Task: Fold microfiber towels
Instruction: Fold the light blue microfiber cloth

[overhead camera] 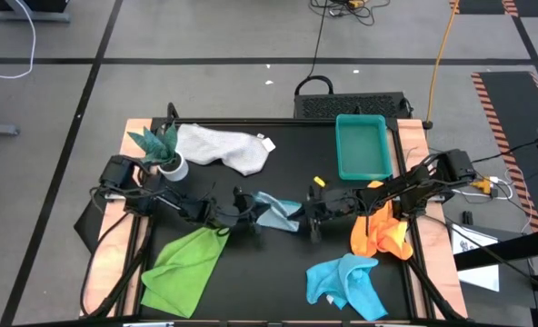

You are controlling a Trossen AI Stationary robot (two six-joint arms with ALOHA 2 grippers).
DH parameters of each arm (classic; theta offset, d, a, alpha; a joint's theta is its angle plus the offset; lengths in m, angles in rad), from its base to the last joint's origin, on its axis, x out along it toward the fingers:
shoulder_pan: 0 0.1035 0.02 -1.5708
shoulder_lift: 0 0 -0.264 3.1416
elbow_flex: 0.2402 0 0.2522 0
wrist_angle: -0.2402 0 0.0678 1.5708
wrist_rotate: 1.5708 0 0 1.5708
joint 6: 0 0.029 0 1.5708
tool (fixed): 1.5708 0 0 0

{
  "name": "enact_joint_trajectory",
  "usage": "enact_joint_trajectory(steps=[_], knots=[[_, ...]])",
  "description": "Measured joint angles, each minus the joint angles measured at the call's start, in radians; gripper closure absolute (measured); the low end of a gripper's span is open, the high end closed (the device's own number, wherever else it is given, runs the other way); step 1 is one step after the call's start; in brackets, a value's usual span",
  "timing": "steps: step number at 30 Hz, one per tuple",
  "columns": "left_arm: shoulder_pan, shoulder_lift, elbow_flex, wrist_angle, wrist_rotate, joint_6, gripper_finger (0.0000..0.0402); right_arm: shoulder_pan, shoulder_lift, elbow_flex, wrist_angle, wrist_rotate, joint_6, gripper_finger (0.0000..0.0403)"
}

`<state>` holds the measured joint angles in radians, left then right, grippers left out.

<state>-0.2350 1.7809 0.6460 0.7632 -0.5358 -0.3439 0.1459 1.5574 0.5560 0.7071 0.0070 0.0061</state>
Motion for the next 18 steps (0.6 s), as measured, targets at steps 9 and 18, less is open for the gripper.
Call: enact_joint_trajectory(steps=[9, 18], knots=[[0.006, 0.0, -0.001, -0.057, -0.046, -0.01, 0.0376, -0.042, 0.026, 0.0, -0.208, 0.286, 0.185, 0.0403], [0.008, 0.0, -0.001, -0.08, -0.078, -0.025, 0.0376, -0.047, 0.084, 0.0, -0.26, 0.298, 0.268, 0.0403]])
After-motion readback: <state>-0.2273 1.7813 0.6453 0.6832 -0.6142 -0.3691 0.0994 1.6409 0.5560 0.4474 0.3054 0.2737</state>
